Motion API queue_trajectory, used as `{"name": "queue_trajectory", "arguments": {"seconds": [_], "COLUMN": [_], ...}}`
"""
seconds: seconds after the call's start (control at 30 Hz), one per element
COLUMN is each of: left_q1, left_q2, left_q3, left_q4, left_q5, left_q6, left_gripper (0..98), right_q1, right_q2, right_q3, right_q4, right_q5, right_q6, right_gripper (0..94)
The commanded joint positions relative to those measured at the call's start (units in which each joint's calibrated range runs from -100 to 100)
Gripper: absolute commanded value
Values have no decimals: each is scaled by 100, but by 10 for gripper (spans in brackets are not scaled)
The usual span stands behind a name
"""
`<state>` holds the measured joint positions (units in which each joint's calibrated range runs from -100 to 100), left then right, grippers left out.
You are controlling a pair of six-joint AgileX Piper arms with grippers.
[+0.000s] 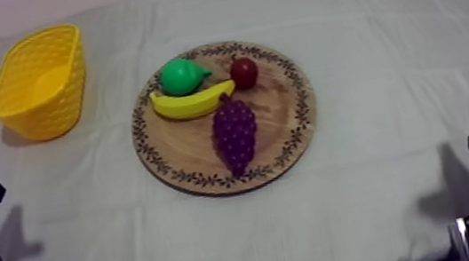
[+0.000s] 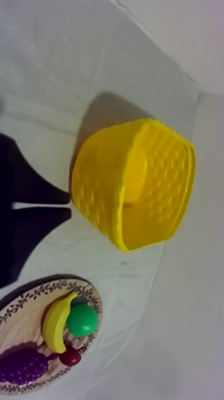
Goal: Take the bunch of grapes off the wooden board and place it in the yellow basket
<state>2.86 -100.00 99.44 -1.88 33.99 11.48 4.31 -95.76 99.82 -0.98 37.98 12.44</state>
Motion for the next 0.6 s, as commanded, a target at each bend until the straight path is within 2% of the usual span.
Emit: {"name": "queue_trajectory", "arguments": {"seconds": [0.0, 0.3, 0.57], "left_q1": [0, 51, 714], "left_q2": [0, 0, 0], "left_q3": [1, 1, 1], "left_q4": [-1, -1, -1], "left_q5": [4, 4, 4], "left_q6": [2, -14, -25], "left_gripper": [0, 0, 0], "right_q1": [-2, -2, -2], "right_q2": [0, 0, 0], "right_q3": [-4, -4, -4], "right_q4": [3, 3, 3], "right_q5": [0, 0, 0], "right_q6": [-1, -1, -1], "right_gripper": [3, 3, 3]}}
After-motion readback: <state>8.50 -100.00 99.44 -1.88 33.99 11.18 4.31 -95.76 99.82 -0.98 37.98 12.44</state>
